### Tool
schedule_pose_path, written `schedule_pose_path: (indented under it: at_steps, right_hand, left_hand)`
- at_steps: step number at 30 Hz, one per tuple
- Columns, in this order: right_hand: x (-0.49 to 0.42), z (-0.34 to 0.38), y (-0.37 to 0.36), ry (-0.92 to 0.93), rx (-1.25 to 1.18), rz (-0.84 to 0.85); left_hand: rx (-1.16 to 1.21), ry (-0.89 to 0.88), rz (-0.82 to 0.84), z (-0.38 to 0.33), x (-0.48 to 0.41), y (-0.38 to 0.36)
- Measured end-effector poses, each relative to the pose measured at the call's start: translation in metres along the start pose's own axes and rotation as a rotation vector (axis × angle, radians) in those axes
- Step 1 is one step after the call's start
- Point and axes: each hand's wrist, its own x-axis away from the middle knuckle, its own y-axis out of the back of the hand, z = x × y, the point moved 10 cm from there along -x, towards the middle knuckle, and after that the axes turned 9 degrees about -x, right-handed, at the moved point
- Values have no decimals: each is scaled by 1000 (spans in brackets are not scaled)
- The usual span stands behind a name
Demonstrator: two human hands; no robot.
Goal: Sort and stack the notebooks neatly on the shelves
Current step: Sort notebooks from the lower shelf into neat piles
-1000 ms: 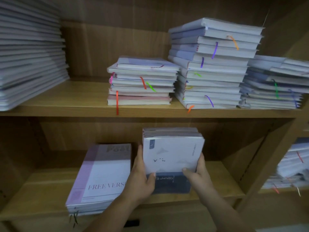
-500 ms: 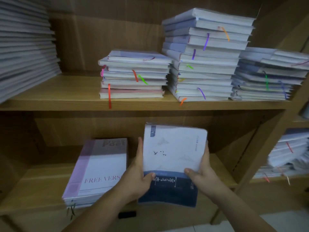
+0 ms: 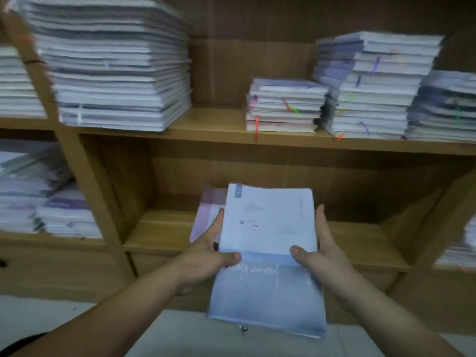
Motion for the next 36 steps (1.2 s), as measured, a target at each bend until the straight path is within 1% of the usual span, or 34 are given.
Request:
schedule_pose_path:
  at_steps: [2, 5, 8, 11, 14, 18, 22, 24, 28, 31, 34, 36]
  right_hand:
    - [-4, 13, -42, 28, 5, 40]
    - [-19, 20, -101, 17, -29, 70]
    - [-45, 13, -156, -76, -120, 96]
    - [-68, 15, -212, -105, -122, 173]
    - [-90, 6, -251, -143, -108, 214]
    - [-105, -5, -276, -217, -93, 221]
    - [-115, -5, -283, -173, -43, 190]
    - [-120, -9, -289, -180, -34, 199]
    - [-117, -20, -309, -196, -13, 246]
    - [-105, -38, -324, -229, 37, 299]
    - [-96, -41, -329, -136, 148, 301]
    - [-91, -39, -327, -84, 263, 320]
  left_hand:
    - [32, 31, -68, 16, 18, 36]
    - [79, 116, -195, 41, 37, 97]
    - [87, 172, -304, 69, 46, 152]
    - [137, 248, -387, 100, 57, 192]
    - [164, 312, -437, 130, 60, 215]
    - [197, 396, -491, 160, 53, 229]
    - [219, 472, -573, 177, 42, 245]
    - [227, 514, -591, 181, 40, 253]
    - [165, 538, -620, 195, 38, 271]
    - [53, 571, -599, 209, 31, 270]
    - [27, 598, -614, 223, 26, 266]
    - [41, 594, -635, 226, 25, 266]
